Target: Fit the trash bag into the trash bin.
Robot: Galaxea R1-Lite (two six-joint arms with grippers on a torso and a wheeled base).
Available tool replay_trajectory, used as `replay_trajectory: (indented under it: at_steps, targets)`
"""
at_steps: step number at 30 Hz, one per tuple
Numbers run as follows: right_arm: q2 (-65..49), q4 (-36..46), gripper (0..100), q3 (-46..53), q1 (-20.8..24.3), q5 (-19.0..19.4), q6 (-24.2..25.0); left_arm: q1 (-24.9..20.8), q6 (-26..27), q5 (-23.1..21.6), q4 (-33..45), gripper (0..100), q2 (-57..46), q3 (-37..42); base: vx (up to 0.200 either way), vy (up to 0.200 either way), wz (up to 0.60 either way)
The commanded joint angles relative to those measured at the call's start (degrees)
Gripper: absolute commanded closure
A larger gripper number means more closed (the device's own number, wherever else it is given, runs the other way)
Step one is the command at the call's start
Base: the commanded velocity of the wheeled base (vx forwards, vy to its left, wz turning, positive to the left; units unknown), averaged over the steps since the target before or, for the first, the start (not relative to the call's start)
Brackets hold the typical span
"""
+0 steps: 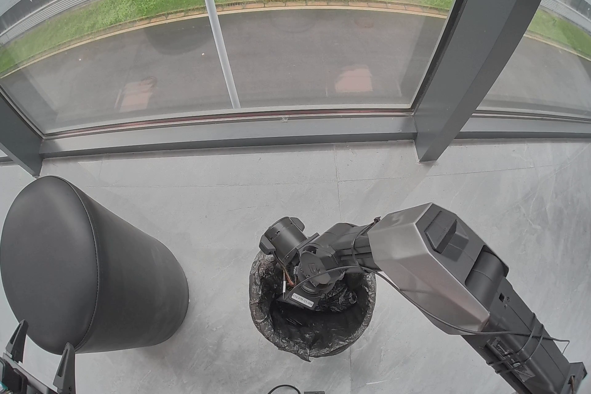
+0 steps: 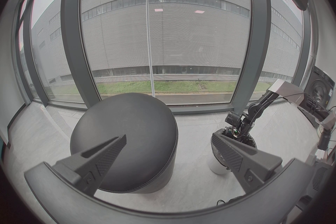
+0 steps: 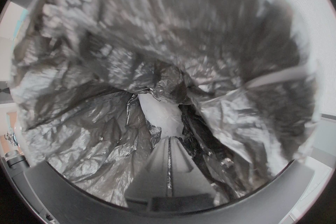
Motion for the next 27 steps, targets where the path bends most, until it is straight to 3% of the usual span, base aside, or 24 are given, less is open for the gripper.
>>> replay_trajectory:
  at_steps: [1, 6, 9, 27]
  targets:
    - [-3.99, 1.79, 100, 0.01, -0.17, -1.08, -0.09, 0.01, -0.03, 0.02, -0.06, 0, -0.93, 1.01, 0.000, 0.000, 0.00]
    - [-7.33, 6.45, 100, 0.01, -0.52, -2.49, -0.27, 0.01, -0.03, 0.02, -0.06, 0, -0.93, 1.01, 0.000, 0.000, 0.00]
    - [-12.17, 14.18, 100, 0.01, -1.05, -2.75, -0.18, 0.01, -0.03, 0.02, 0.03, 0, -0.84, 1.01, 0.000, 0.000, 0.00]
    - [-28.25, 23.76, 100, 0.01, -6.23, -7.94, 0.17, 0.01, -0.03, 0.02, 0.03, 0, -0.93, 1.01, 0.000, 0.000, 0.00]
